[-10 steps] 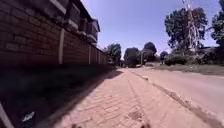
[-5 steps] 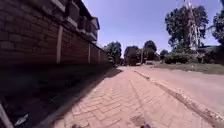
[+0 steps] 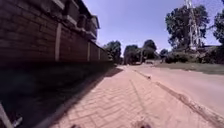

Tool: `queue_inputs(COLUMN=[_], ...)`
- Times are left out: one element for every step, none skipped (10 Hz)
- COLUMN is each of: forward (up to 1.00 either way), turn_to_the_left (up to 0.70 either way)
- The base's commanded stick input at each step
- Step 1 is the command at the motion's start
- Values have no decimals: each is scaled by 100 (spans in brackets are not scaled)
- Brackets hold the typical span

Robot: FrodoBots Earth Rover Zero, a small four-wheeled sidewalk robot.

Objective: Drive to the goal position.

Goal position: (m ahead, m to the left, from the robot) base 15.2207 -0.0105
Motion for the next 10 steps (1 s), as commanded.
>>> queue_inputs(forward=[30, 30, 30, 30, 30, 30, 30, 30, 30, 30], turn_to_the_left=[0, 0, 0, 0, 0, 0, 0, 0, 0, 0])
